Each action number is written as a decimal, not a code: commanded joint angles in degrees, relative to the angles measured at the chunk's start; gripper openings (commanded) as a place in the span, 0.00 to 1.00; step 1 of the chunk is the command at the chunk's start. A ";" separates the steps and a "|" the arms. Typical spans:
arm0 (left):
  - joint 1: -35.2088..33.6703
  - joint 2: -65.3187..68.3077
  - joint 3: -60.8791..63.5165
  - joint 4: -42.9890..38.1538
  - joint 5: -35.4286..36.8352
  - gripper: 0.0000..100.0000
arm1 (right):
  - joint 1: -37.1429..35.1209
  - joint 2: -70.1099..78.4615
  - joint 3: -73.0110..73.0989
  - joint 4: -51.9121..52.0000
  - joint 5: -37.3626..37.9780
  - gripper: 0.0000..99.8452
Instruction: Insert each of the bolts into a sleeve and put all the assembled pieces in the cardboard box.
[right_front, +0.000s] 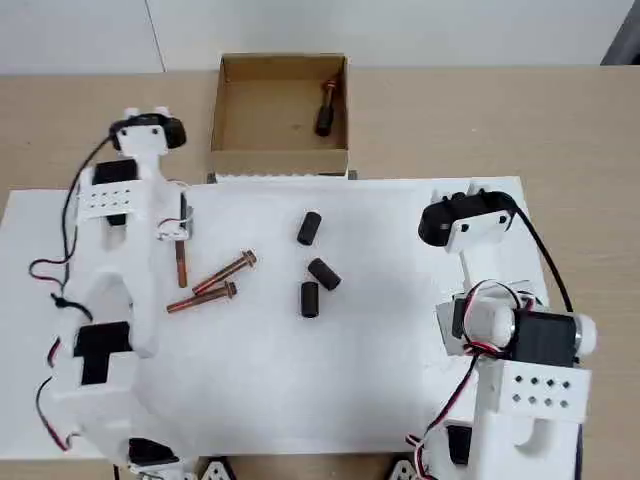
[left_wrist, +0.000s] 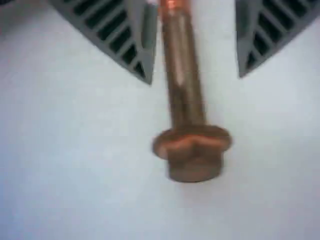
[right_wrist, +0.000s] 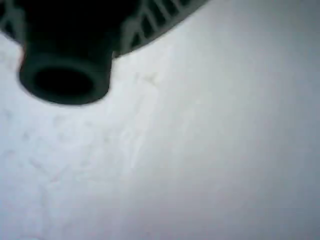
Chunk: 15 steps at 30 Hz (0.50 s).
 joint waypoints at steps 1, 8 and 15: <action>0.53 1.14 -2.59 -1.58 -0.26 0.11 | 0.22 -0.92 -0.35 -0.31 -0.26 0.00; -0.62 3.60 -2.59 -3.08 -0.18 0.11 | 0.22 -0.92 -0.35 -0.31 -0.26 0.00; -0.88 3.78 -2.24 -3.43 -0.18 0.11 | 0.22 -0.92 -0.35 -0.31 -0.26 0.00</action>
